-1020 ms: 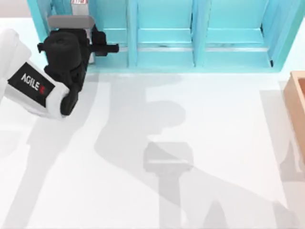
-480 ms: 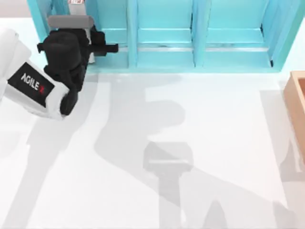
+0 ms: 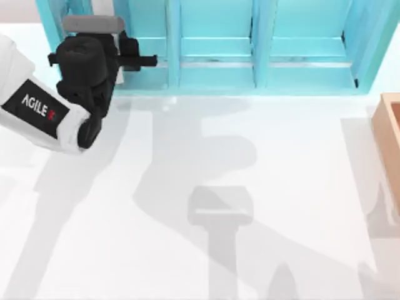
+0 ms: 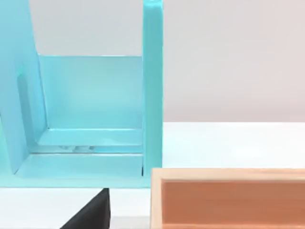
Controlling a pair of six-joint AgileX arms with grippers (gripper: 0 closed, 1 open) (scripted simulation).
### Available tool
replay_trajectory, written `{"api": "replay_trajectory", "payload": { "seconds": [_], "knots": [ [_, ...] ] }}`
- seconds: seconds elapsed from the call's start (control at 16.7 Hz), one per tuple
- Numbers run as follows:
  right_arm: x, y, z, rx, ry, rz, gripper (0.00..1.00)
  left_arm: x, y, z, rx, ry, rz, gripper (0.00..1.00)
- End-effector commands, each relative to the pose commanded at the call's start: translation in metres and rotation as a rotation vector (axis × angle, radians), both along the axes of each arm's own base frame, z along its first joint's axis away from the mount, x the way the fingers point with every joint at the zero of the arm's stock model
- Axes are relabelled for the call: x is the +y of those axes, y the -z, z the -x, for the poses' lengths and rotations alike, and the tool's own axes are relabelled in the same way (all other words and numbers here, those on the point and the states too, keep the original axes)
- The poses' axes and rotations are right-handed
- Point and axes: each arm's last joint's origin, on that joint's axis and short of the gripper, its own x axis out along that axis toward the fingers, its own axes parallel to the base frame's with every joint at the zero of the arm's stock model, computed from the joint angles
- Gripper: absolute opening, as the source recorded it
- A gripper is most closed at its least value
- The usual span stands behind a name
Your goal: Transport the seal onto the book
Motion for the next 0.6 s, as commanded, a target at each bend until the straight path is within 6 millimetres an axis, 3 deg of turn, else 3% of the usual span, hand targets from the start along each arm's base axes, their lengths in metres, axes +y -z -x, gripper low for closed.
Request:
{"api": "replay_trajectory", "payload": {
  "seconds": [0.12,0.3,0.48,0.6],
  "knots": [
    [0.0,0.0,0.0,0.0,0.0,0.0,1.0,-0.005,-0.023,0.012,0.011,0.004,-0.003,0.0],
    [0.0,0.0,0.0,0.0,0.0,0.0,1.0,-0.01,-0.076,0.044,0.008,0.005,-0.002,0.0],
    [0.0,0.0,0.0,0.0,0.0,0.0,1.0,-0.008,-0.135,0.092,-0.022,0.002,0.01,0.0],
    [0.0,0.0,0.0,0.0,0.0,0.0,1.0,-0.003,-0.162,0.126,-0.036,-0.001,0.016,0.0]
  ]
}}
